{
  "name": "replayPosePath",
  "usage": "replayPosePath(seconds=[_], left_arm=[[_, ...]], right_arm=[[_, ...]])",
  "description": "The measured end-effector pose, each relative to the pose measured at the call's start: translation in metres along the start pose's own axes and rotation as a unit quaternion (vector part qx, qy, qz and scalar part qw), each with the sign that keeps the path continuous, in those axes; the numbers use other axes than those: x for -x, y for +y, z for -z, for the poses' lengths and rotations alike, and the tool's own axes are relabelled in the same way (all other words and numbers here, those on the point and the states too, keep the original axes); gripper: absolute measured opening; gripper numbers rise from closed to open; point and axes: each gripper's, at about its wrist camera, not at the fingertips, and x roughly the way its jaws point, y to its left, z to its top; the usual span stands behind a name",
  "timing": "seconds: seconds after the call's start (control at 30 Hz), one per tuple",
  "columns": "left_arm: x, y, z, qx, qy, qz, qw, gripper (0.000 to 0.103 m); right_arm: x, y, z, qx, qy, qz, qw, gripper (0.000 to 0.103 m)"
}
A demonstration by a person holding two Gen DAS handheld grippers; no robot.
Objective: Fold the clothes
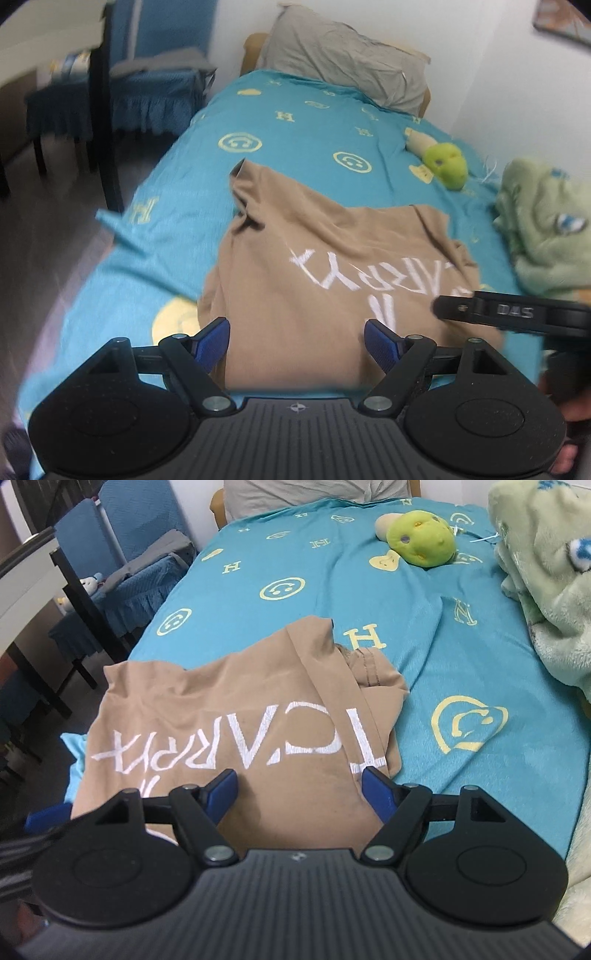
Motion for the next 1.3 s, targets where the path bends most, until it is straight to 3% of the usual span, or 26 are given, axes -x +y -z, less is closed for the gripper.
replayPosePath(seconds=[0.13,0.37,0.53,0.67,0.83,0.9,1.03,1.17,1.23,1.3], left_arm=[[0.011,0.013,0.006,0.078,0.024,0.064,0.9946,0.084],[-0.028,0.037,0.019,0.200,0.083,0.099,0.9712,0.085],[-0.041,0.059,0.016,0.285,0.042,0.128,0.9492,0.086],[-0.039,0.067,0.015,0.311,0.016,0.151,0.9383,0.084],[-0.018,0.062,0.009,0.297,-0.047,0.206,0.9312,0.084],[-0.023,0.062,0.010,0.305,-0.037,0.198,0.9310,0.084],[-0.045,0.072,0.018,0.344,0.016,0.166,0.9240,0.072],[-0.060,0.088,0.021,0.380,0.021,0.166,0.9097,0.061],[-0.060,0.092,0.020,0.389,0.017,0.165,0.9064,0.042],[-0.057,0.091,0.018,0.381,0.009,0.164,0.9099,0.034]], right_arm=[[-0.001,-0.001,-0.001,-0.008,0.002,-0.003,1.000,0.077],[-0.003,-0.002,-0.003,-0.012,0.003,-0.003,1.000,0.078],[-0.003,-0.002,-0.003,-0.016,0.003,-0.003,1.000,0.078],[-0.003,-0.002,-0.003,-0.018,0.002,-0.003,1.000,0.078],[-0.003,-0.003,-0.003,-0.028,0.001,-0.003,1.000,0.078],[-0.003,-0.005,-0.003,-0.035,0.002,-0.006,0.999,0.078],[-0.003,-0.004,-0.003,-0.034,0.004,-0.006,0.999,0.078],[-0.003,-0.005,-0.003,-0.035,0.004,-0.006,0.999,0.078],[-0.002,-0.006,-0.004,-0.040,0.003,-0.004,0.999,0.077],[0.004,-0.009,-0.006,-0.064,-0.003,-0.006,0.998,0.076]])
